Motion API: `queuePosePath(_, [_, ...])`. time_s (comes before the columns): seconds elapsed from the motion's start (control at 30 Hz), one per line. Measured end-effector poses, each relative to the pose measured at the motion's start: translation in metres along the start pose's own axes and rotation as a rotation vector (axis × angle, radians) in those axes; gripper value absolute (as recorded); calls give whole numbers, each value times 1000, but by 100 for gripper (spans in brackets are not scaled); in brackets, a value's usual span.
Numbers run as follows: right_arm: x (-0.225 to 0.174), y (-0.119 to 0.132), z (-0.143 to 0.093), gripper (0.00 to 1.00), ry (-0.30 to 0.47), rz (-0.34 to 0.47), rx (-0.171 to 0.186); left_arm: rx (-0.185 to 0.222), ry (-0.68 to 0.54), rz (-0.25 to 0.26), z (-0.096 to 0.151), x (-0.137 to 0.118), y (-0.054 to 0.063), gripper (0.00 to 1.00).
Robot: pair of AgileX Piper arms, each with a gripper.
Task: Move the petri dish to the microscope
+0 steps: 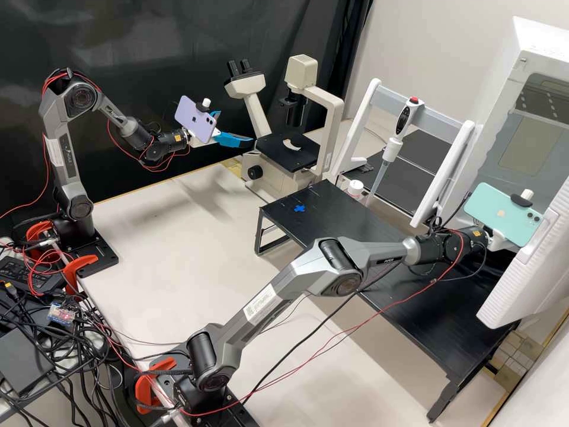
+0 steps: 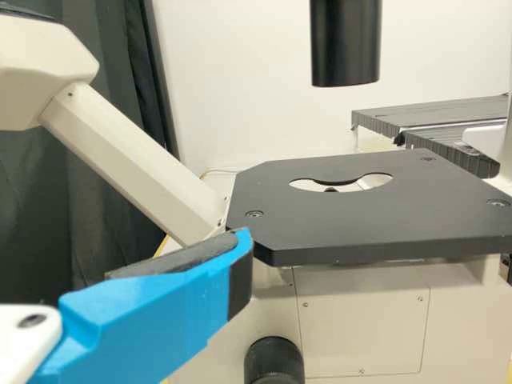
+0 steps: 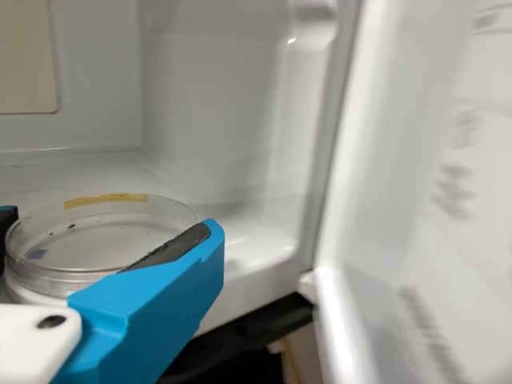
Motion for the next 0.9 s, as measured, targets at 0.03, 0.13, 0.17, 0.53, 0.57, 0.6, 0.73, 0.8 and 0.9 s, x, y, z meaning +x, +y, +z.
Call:
queuePosePath(0.03, [-1,2,1,0,-3,2,0,0,0,0,0,0,0,100])
queuePosePath(0.13, [-4,4,1,0,-7,2,-1,0,0,0,0,0,0,100])
queuePosePath(0.17, [-4,5,1,0,-8,0,-1,0,0,0,0,0,0,100])
queuePosePath(0.53, [-6,-1,2,0,12,-14,1,0,0,0,0,0,0,100])
queuePosePath(0.57, [-6,-1,2,0,12,-14,1,0,0,0,0,0,0,100])
queuePosePath(0.6, [-7,1,1,0,15,-11,1,0,0,0,0,0,0,100])
queuePosePath(0.73, [-8,2,-1,0,19,-8,1,0,0,0,0,0,0,100])
queuePosePath(0.8, [-8,2,-1,0,19,-8,1,0,0,0,0,0,0,100])
queuePosePath(0.9, [-9,0,1,0,15,-15,2,0,0,0,0,0,0,100])
